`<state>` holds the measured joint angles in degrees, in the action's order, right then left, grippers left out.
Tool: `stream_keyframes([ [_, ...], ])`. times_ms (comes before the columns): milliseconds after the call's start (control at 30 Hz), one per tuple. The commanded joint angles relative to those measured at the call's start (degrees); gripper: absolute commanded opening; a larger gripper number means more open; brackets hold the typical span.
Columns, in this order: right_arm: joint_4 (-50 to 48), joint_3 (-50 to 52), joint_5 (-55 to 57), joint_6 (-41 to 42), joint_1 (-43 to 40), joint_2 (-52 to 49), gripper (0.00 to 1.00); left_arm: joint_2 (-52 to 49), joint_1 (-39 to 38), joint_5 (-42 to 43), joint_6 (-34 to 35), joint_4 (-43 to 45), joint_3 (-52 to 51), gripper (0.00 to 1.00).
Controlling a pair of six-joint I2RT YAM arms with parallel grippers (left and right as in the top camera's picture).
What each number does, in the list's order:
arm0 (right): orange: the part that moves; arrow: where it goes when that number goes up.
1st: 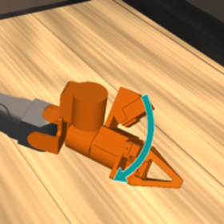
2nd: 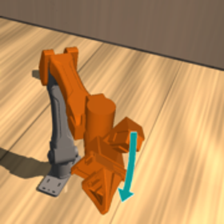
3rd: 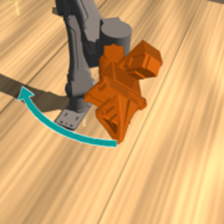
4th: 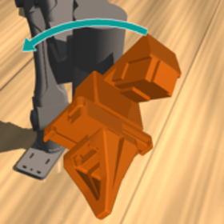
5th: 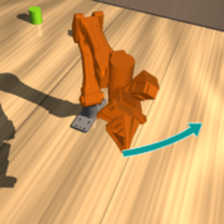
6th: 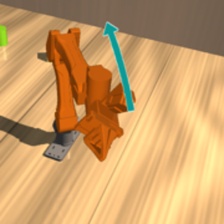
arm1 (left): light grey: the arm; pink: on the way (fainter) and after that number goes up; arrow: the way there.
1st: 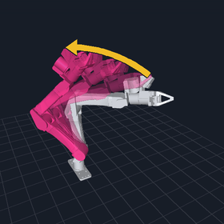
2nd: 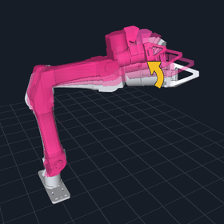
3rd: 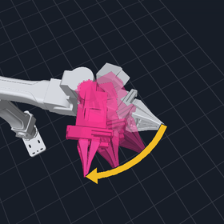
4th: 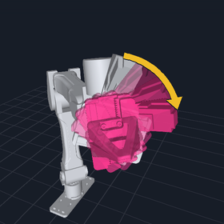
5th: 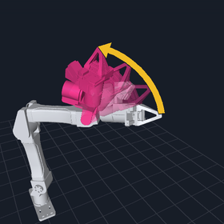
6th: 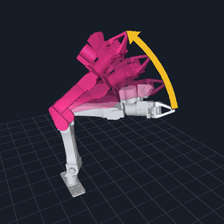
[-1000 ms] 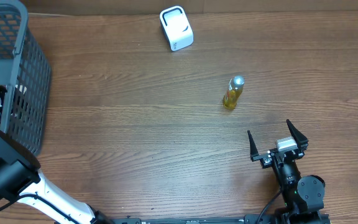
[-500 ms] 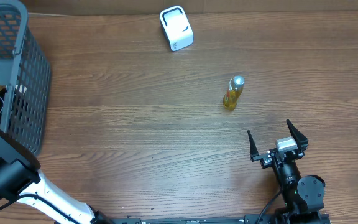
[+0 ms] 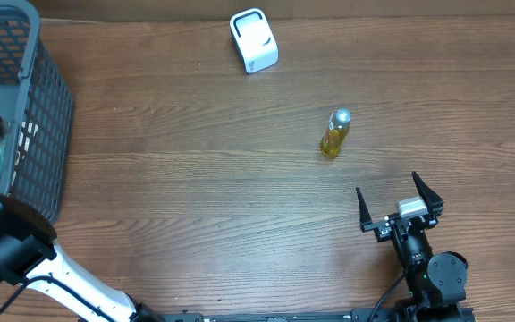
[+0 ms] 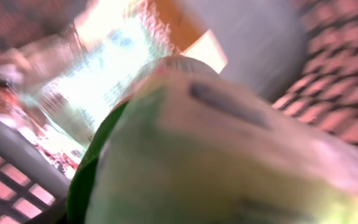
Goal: Scan the item barcode
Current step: 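Carry the green-capped jar toward the scanner with the left gripper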
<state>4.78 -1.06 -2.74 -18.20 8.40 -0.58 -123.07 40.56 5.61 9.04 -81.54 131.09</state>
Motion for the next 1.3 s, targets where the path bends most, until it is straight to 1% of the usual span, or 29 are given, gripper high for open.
stream_keyframes([
  [0, -0.13, 0.61, 0.11, 0.2, 0.22, 0.42, 1.0, 1.36, 0.11, 5.49, 2.78, -3.37, 16.55, 0.44],
  [100, -0.15, 0.61, 0.11, 0.2, 0.22, 0.42, 1.0, 1.36, -0.46, 9.14, 4.17, -6.64, 25.64, 0.37],
  [167, -0.15, 0.61, 0.09, 0.2, 0.22, 0.42, 1.0, 1.36, -1.27, 9.88, 5.22, -9.27, 30.62, 0.32],
  [300, -0.15, 0.61, 0.09, 0.2, 0.22, 0.42, 1.0, 1.36, -4.66, 11.23, 5.35, -14.78, 39.52, 0.29],
  [333, -0.15, 0.61, 0.09, 0.2, 0.22, 0.42, 1.0, 1.36, -5.62, 11.91, 5.33, -15.26, 41.07, 0.26],
  [433, -0.15, 0.61, 0.11, 0.22, 0.22, 0.42, 1.0, 3.15, -9.81, 15.76, 5.14, -15.26, 42.49, 0.22],
  [567, -0.15, 0.61, 0.09, 0.2, 0.22, 0.42, 1.0, 5.88, -17.99, 14.99, 5.14, -15.26, 42.45, 0.21],
  [667, -0.15, 0.61, 0.11, 0.2, 0.22, 0.42, 1.0, 6.4, -26.43, 14.69, 5.11, -15.26, 42.25, 0.18],
  [733, -0.15, 0.61, 0.09, 0.2, 0.22, 0.42, 1.0, 6.38, -32.79, 12.07, 5.18, -15.26, 41.31, 0.18],
  [833, -0.15, 0.61, 0.09, 0.2, 0.22, 0.42, 1.0, 6.38, -41.99, 4.11, 5.42, -15.26, 37.97, 0.2],
  [933, -0.15, 0.61, 0.09, 0.2, 0.22, 0.42, 1.0, 6.19, -49.75, -0.98, 7.67, -15.26, 33.27, 0.19],
  [967, -0.15, 0.61, 0.11, 0.2, 0.22, 0.42, 1.0, 6.16, -52.04, -2.16, 9.03, -15.17, 31.28, 0.17],
  [1100, -0.15, 0.61, 0.09, 0.22, 0.22, 0.42, 1.0, 6.16, -59.58, -4.57, 14.36, -14.03, 22.49, 0.13],
  [1167, -0.15, 0.61, 0.11, 0.2, 0.22, 0.42, 1.0, 6.16, -62.6, -4.55, 15.89, -12.5, 17.77, 0.13],
  [1233, -0.13, 0.61, 0.11, 0.2, 0.22, 0.42, 1.0, 6.16, -65.18, -4.57, 18.58, -10.69, 13.0, 0.09],
  [1267, -0.15, 0.61, 0.11, 0.22, 0.22, 0.42, 1.0, 6.16, -66.49, -4.59, 19.67, -9.68, 10.51, 0.09],
])
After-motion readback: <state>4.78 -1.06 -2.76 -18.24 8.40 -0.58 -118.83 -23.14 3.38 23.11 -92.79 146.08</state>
